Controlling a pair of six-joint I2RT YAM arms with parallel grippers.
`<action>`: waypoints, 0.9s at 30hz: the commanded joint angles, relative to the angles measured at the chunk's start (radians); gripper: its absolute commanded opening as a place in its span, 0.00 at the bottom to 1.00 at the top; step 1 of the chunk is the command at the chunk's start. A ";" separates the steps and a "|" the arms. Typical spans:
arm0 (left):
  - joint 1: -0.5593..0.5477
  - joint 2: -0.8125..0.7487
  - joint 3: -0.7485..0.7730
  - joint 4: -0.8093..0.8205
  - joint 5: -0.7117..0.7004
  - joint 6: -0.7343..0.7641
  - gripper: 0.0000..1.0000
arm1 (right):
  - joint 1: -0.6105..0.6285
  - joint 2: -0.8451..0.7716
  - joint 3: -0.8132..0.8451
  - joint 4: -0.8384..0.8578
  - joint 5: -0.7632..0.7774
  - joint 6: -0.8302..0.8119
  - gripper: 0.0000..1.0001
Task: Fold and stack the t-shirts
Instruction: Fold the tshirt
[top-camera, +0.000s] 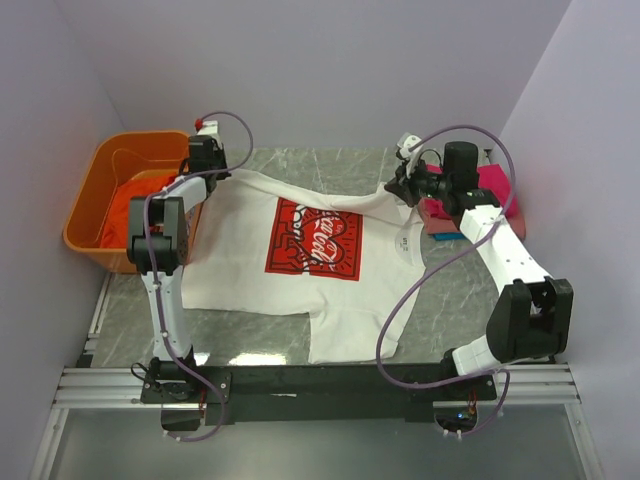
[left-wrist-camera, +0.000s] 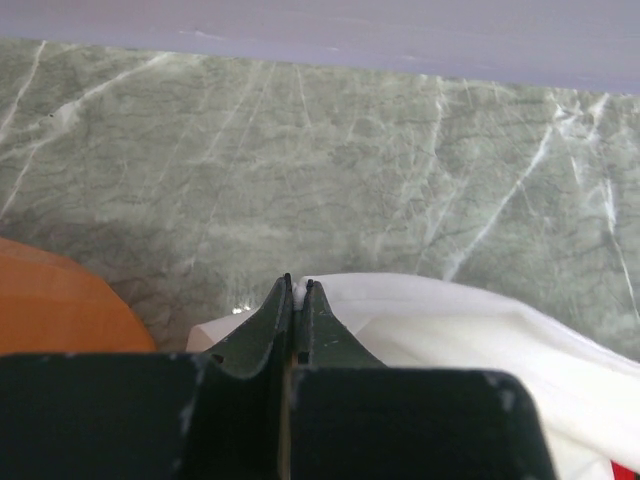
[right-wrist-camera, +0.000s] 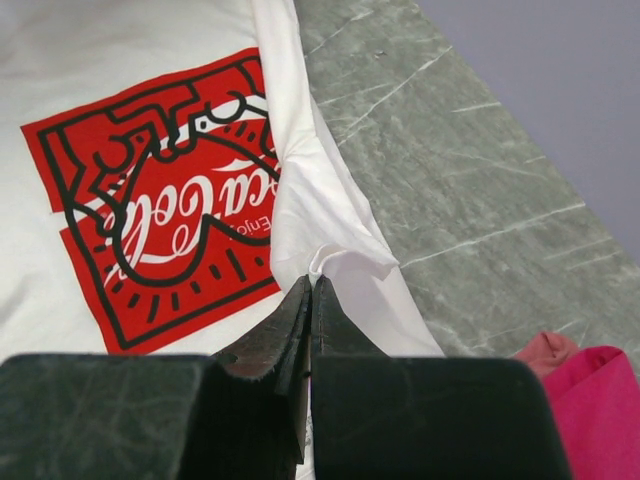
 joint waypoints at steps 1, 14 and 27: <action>0.019 -0.115 -0.037 0.097 0.024 0.023 0.00 | -0.001 -0.062 -0.010 0.016 -0.012 -0.025 0.00; 0.024 -0.184 -0.114 0.098 0.018 0.053 0.00 | -0.002 -0.099 -0.045 0.017 -0.017 -0.017 0.00; 0.024 -0.204 -0.114 0.058 0.119 0.106 0.00 | -0.002 -0.119 -0.073 0.002 -0.021 -0.022 0.00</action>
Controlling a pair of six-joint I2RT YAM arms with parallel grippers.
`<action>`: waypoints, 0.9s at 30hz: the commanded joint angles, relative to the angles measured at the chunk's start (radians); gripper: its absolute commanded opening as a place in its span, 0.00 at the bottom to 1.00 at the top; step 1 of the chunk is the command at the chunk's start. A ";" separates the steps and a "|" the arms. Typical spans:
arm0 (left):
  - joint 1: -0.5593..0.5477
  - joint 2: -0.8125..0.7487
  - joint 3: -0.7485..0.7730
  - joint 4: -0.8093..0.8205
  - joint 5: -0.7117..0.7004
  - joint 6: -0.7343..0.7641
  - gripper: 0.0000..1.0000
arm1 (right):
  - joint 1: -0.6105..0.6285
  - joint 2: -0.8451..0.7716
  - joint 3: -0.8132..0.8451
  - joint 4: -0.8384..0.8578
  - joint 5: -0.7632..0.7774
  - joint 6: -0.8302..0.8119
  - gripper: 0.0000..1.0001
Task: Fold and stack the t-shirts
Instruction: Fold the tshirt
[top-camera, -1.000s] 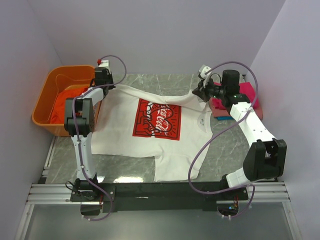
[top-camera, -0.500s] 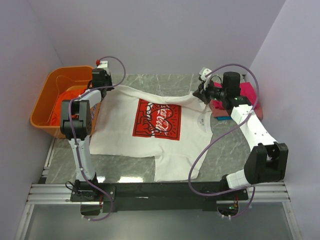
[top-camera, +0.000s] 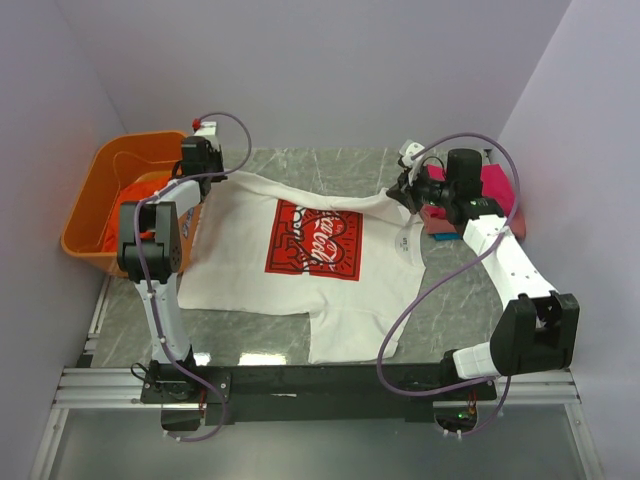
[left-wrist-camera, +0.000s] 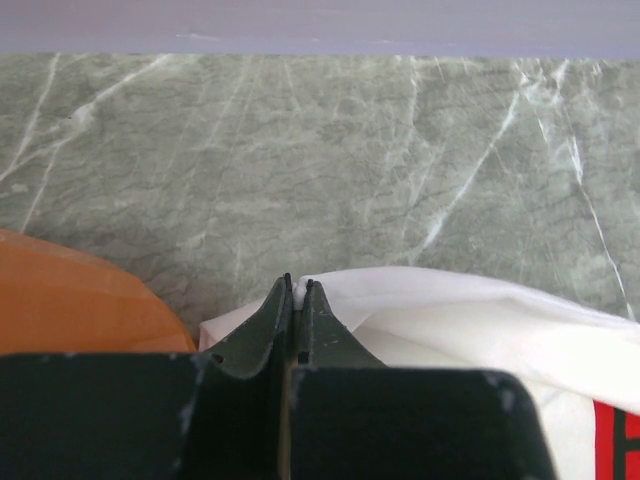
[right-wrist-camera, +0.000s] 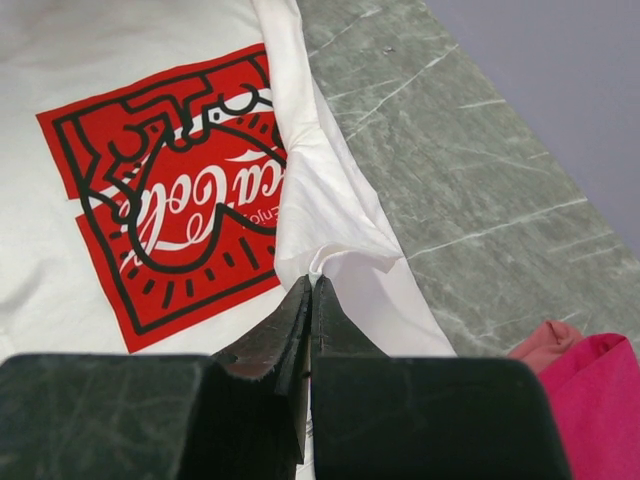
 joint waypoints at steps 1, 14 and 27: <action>0.012 -0.073 0.021 0.030 0.075 0.045 0.00 | -0.001 -0.042 -0.009 0.013 -0.021 -0.005 0.00; 0.012 0.008 0.097 -0.037 0.077 0.141 0.00 | -0.002 -0.030 -0.017 0.018 -0.041 0.003 0.00; -0.040 -0.014 -0.025 0.134 -0.083 0.344 0.00 | -0.002 -0.016 -0.008 0.016 -0.048 -0.001 0.00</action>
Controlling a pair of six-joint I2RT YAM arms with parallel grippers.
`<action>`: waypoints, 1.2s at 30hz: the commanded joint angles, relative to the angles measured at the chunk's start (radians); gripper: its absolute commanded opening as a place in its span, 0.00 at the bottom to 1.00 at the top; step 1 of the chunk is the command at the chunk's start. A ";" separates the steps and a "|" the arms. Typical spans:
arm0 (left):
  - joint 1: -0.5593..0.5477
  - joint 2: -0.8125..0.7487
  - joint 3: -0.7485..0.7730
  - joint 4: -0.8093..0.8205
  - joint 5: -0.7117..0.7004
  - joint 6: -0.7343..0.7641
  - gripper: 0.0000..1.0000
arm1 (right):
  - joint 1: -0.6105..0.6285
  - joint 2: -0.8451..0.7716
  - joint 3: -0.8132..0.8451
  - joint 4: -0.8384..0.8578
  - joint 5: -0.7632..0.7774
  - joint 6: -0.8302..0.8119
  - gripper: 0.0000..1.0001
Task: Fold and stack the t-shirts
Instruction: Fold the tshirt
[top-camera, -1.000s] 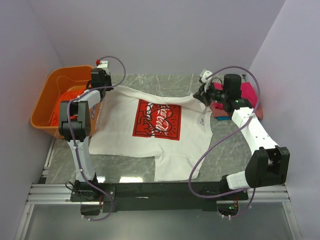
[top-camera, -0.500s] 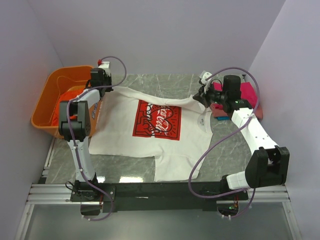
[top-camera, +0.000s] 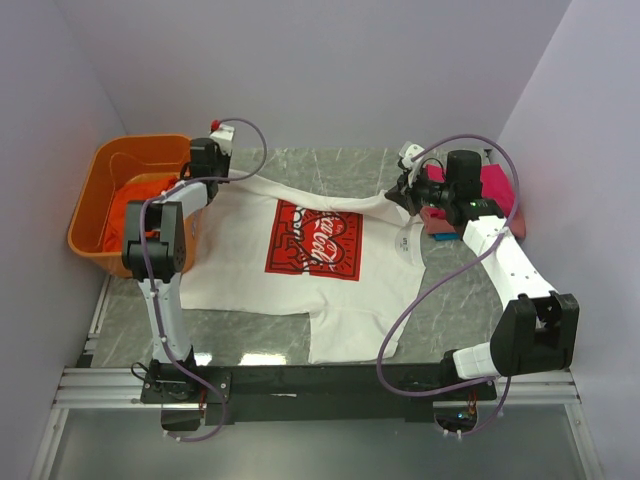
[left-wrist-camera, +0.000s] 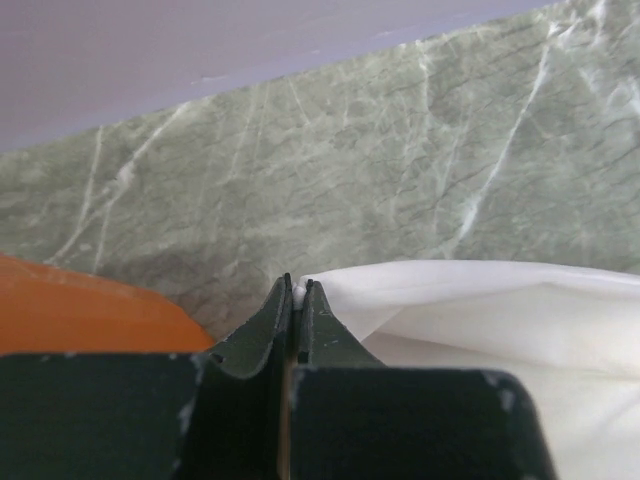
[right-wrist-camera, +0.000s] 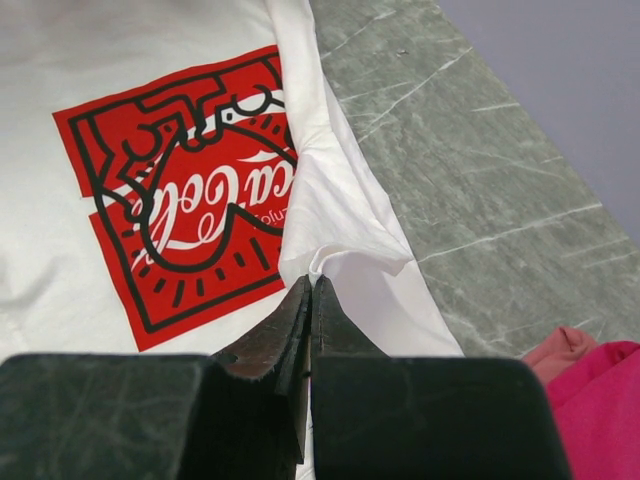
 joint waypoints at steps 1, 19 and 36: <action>-0.006 -0.039 -0.038 0.103 -0.032 0.086 0.00 | -0.002 -0.014 0.004 0.013 -0.025 -0.001 0.00; -0.023 -0.139 -0.246 0.362 -0.103 0.213 0.00 | -0.002 -0.044 -0.034 -0.016 -0.037 -0.052 0.00; -0.025 -0.179 -0.313 0.384 -0.096 0.229 0.00 | -0.004 -0.073 -0.055 -0.025 -0.041 -0.055 0.00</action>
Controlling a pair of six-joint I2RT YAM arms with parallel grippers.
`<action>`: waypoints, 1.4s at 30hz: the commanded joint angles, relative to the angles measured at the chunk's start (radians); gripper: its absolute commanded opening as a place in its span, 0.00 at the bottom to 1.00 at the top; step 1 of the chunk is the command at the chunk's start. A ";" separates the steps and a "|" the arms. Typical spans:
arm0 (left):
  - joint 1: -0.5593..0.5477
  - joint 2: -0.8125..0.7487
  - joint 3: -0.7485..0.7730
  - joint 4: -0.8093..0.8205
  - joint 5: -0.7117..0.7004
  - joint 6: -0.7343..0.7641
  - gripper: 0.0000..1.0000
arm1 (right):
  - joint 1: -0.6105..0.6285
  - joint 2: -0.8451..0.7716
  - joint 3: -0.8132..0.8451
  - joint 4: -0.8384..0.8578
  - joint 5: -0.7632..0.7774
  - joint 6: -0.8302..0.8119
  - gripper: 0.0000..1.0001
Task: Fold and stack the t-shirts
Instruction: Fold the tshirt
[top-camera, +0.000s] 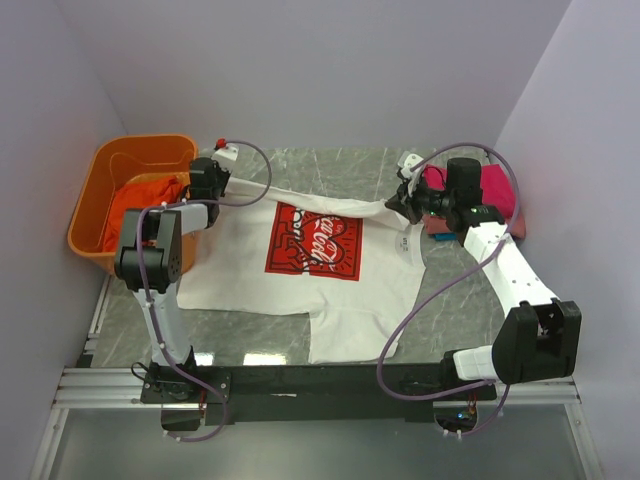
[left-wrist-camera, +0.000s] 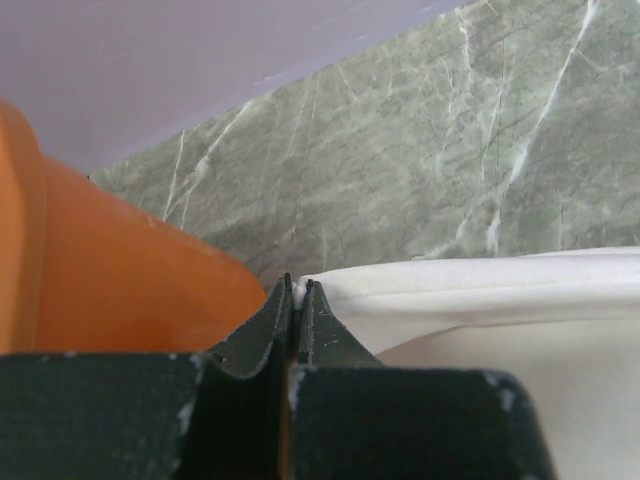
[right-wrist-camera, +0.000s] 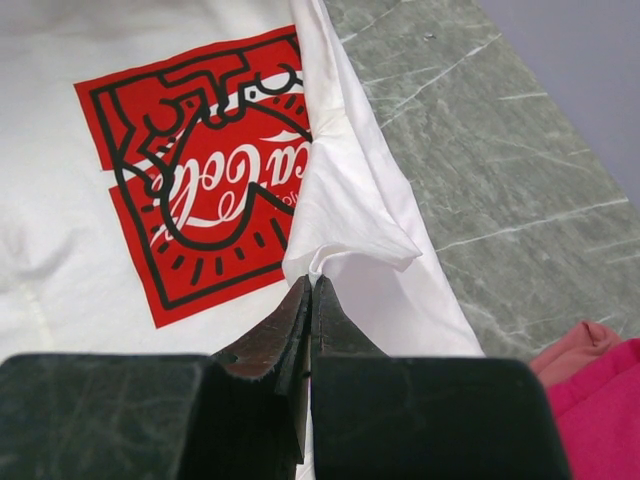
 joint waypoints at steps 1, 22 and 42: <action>-0.003 -0.067 -0.016 0.065 -0.010 0.020 0.00 | -0.002 -0.033 -0.006 0.011 -0.022 -0.005 0.00; -0.003 -0.113 -0.076 0.074 -0.010 0.036 0.00 | -0.002 -0.062 -0.052 0.017 -0.025 -0.005 0.00; -0.005 -0.312 -0.127 0.167 0.111 -0.133 0.50 | -0.001 -0.060 -0.064 -0.003 -0.009 -0.025 0.00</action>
